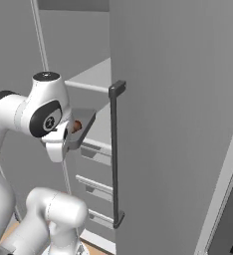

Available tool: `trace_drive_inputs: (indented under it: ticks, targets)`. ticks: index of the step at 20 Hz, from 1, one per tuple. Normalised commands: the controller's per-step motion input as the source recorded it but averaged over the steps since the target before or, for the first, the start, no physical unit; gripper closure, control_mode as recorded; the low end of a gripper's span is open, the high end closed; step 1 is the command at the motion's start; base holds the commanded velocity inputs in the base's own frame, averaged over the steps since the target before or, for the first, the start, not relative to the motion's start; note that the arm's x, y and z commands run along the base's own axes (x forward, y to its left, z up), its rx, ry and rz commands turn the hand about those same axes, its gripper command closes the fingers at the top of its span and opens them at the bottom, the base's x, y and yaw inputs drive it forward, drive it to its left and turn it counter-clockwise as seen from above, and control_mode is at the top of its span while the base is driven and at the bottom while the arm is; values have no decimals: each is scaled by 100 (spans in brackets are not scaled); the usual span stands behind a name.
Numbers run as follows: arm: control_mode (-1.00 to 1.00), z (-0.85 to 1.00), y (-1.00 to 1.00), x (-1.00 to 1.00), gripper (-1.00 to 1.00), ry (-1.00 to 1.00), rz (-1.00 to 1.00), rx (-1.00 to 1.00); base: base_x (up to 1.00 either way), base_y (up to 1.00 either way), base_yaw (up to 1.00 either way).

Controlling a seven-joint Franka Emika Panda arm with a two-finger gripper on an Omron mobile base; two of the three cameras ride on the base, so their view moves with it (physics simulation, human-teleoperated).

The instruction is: Take the meat container that has the chicken drumstick and place it on the second highest rack of the freezer. Then take the vegetable container that has the carrot and sweet potato and place it on the highest rack of the freezer.

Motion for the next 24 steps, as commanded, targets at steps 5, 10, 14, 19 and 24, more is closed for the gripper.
trace_drive_inputs:
  ticks: [5,10,14,19,24]
  targets:
    - [100,0,0,0,100,0,0,0,19,8,-12]
    - [100,0,0,0,100,0,0,0,15,1,-7]
    - [100,0,0,0,100,0,0,0,31,0,0]
    - [100,0,0,0,100,0,0,0,48,0,0]
    - [100,0,0,0,100,0,0,0,25,0,0]
